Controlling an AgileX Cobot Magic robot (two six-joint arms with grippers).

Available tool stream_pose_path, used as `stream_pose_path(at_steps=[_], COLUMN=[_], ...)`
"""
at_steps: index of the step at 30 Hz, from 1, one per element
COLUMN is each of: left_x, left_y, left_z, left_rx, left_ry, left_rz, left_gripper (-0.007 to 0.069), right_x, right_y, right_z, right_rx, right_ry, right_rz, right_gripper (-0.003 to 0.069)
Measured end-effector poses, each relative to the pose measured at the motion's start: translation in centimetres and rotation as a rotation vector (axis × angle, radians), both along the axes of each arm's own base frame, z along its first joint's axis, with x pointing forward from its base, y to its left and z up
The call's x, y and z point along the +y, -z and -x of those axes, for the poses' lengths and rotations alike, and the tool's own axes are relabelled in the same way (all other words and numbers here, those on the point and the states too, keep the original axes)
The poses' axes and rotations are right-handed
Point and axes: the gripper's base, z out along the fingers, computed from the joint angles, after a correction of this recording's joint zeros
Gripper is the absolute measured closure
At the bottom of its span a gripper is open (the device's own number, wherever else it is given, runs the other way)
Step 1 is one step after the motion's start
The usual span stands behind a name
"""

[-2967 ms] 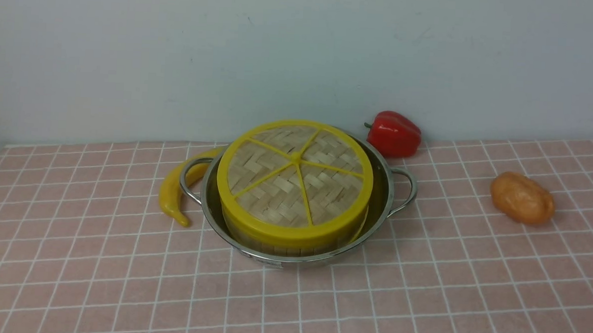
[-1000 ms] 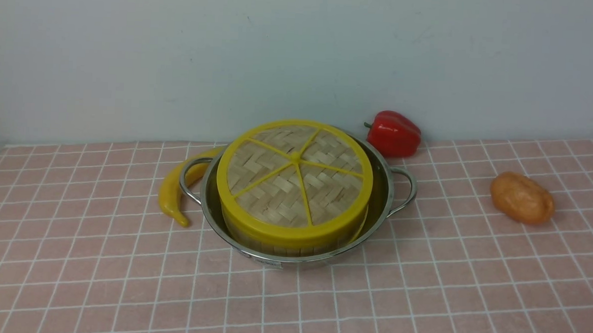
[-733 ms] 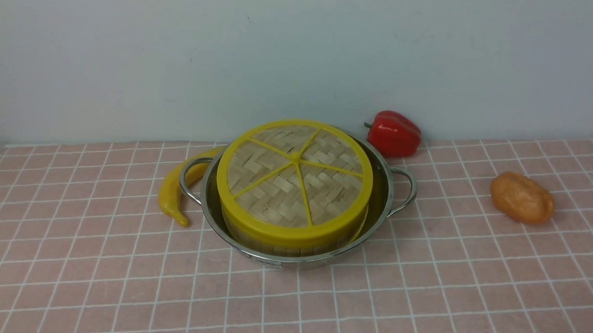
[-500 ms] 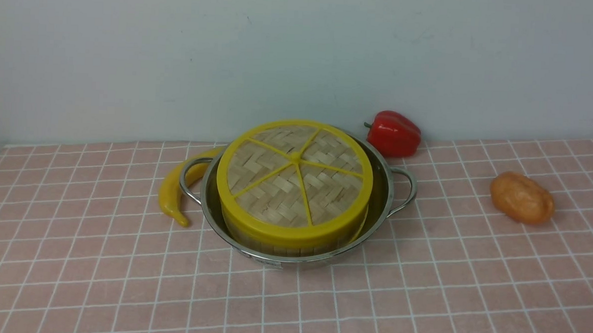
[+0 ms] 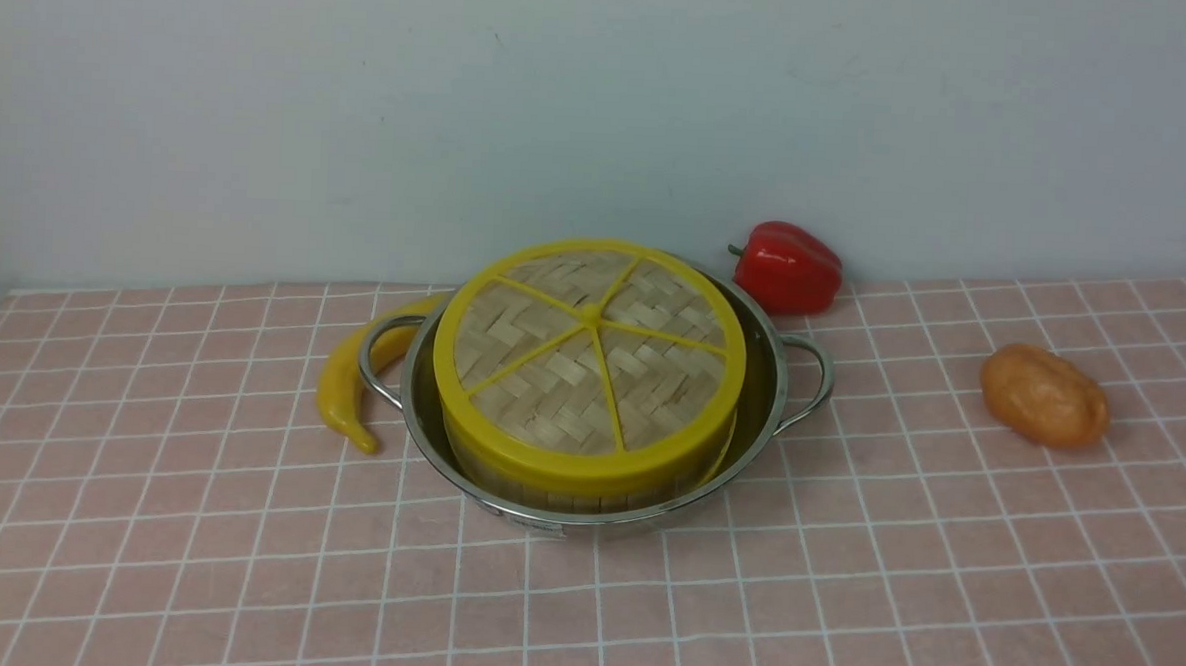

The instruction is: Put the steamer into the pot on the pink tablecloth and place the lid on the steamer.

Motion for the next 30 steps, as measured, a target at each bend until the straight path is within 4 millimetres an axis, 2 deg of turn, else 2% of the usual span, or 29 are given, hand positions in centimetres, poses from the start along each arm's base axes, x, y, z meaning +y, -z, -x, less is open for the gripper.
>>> stream_pose_path(at_steps=[30], left_x=[0.00], left_y=[0.00], left_z=[0.00], left_rx=[0.000], left_ry=[0.000], left_rz=[0.000], left_gripper=[0.0392], right_x=[0.00], right_y=[0.00], right_z=[0.00], right_rx=[0.000], right_ry=[0.001], right_rz=[-0.006], right_gripper=[0.0419])
